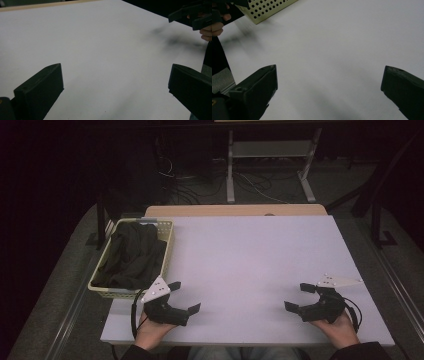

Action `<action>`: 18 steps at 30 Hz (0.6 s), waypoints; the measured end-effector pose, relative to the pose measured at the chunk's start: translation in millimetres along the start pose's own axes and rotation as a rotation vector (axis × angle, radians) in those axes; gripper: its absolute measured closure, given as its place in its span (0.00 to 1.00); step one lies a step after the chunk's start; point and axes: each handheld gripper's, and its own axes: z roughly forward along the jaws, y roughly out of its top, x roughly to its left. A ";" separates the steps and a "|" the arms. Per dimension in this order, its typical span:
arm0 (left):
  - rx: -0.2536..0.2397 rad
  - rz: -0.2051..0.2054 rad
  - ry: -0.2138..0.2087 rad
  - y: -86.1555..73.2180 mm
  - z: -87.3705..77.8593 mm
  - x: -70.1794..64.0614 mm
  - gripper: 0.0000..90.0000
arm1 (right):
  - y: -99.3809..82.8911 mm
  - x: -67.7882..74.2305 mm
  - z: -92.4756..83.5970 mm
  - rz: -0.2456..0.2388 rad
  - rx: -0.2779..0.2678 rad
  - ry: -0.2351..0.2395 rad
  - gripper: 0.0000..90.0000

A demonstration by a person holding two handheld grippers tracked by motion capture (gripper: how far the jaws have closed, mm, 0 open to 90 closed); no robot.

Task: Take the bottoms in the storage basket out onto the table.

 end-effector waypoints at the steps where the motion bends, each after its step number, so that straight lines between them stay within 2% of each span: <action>1: -0.001 0.000 0.000 0.0 0.0 0.1 0.00 | -0.1 0.1 0.0 -0.001 -0.002 0.001 0.00; 18: 0.006 -0.003 -0.009 -0.1 1.0 -0.5 0.00 | -1.1 0.8 -0.7 0.000 0.003 0.014 0.00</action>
